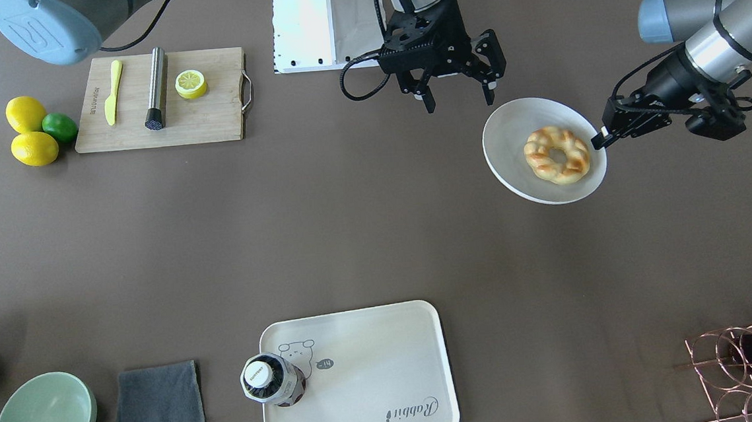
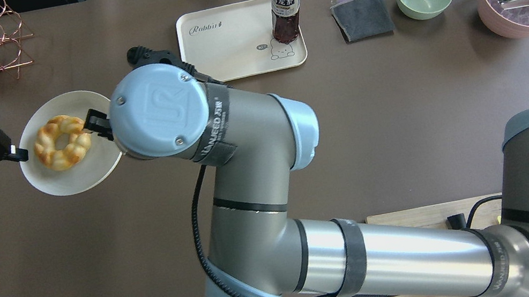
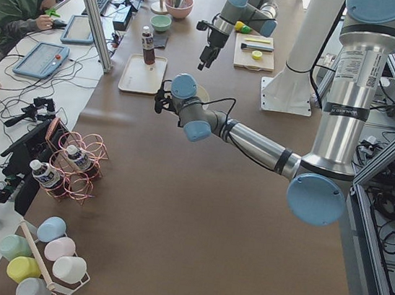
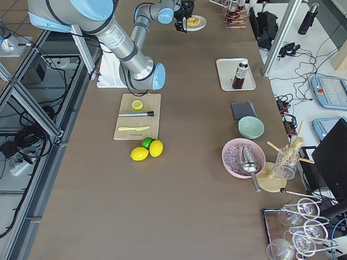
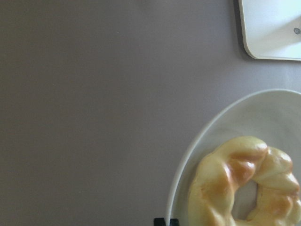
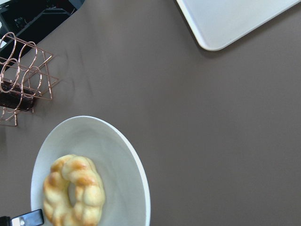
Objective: Place donut on tray
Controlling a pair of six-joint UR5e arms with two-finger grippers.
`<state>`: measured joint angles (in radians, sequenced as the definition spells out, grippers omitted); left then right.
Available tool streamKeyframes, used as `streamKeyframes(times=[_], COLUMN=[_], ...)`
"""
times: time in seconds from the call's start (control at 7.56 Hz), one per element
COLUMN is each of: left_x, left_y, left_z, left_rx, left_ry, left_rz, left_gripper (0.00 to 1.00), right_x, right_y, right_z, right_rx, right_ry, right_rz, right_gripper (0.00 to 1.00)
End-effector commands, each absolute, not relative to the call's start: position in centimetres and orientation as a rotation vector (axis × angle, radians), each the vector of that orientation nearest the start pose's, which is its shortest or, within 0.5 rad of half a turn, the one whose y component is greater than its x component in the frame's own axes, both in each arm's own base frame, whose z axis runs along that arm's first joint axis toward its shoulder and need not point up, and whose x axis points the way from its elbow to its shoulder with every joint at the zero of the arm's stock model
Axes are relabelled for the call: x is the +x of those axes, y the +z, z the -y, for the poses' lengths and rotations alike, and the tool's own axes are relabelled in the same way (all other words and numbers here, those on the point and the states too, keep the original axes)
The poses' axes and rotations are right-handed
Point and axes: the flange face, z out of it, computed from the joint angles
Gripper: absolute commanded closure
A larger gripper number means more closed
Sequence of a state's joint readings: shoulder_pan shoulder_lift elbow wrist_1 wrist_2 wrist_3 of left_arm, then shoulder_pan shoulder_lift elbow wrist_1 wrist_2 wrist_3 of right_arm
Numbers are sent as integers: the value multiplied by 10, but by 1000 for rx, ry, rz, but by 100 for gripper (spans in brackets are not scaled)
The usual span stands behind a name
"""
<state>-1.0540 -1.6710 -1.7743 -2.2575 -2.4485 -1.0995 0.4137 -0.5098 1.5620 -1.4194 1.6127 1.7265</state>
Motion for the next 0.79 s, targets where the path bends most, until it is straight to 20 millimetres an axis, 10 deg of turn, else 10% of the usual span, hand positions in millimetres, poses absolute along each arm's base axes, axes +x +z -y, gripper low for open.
streamKeyframes(times=[0.0, 0.66], left_x=[292, 403], left_y=[367, 294], left_z=[555, 656], left_rx=[-79, -100], left_ry=[-278, -613], left_rz=[-1191, -1117], left_gripper=[100, 100], right_x=[-497, -310], right_y=[89, 315], right_z=[465, 579], right_rx=[148, 180], right_ry=[343, 30], right_rz=[1097, 859], right_gripper=[0, 0])
